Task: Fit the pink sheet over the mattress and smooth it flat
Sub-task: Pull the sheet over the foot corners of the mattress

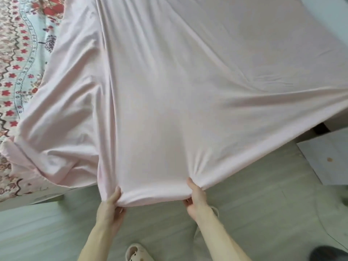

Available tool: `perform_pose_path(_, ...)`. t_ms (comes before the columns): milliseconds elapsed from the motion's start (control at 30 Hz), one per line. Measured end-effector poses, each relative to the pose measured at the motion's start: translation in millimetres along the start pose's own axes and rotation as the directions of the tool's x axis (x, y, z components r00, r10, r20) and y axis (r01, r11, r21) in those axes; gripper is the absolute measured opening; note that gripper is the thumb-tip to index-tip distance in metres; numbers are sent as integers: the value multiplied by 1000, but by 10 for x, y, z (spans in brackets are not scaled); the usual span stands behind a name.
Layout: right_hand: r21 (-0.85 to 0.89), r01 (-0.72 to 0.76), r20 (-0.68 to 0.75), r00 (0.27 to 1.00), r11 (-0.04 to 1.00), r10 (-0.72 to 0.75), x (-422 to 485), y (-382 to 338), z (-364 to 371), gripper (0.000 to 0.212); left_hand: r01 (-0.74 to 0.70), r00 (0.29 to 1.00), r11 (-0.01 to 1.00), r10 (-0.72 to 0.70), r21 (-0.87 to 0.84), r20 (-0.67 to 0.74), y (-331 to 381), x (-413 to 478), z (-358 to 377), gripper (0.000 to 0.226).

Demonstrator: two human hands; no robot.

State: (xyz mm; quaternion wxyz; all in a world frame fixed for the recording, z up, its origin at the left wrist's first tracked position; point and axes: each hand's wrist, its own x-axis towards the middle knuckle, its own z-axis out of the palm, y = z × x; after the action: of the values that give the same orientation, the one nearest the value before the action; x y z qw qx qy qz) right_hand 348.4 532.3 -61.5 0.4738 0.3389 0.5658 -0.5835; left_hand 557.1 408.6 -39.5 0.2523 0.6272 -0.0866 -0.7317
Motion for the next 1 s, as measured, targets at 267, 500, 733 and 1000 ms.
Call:
perform_pose_path(267, -159, 17, -272, 960, 987, -60, 110, 347, -69, 34, 37, 997, 944, -12, 327, -80, -119, 97, -341, 13)
perform_pose_path(500, -126, -130, -46, 991, 984, 125, -7, 641, 185, 21, 86, 995, 870, -95, 485, -5, 136, 192, -603, 20)
perform_pose_path(733, -706, 49, 80, 997, 706, 11, -134, 962, 849, 34, -88, 983, 838, 161, 538, -91, 700, 330, -757, 67)
perform_pose_path(1000, -772, 339, 290, 940, 537, -178, -262, 1033, 1540, 30, -270, 827, 767, 495, 583, -268, 1712, 699, -910, 96)
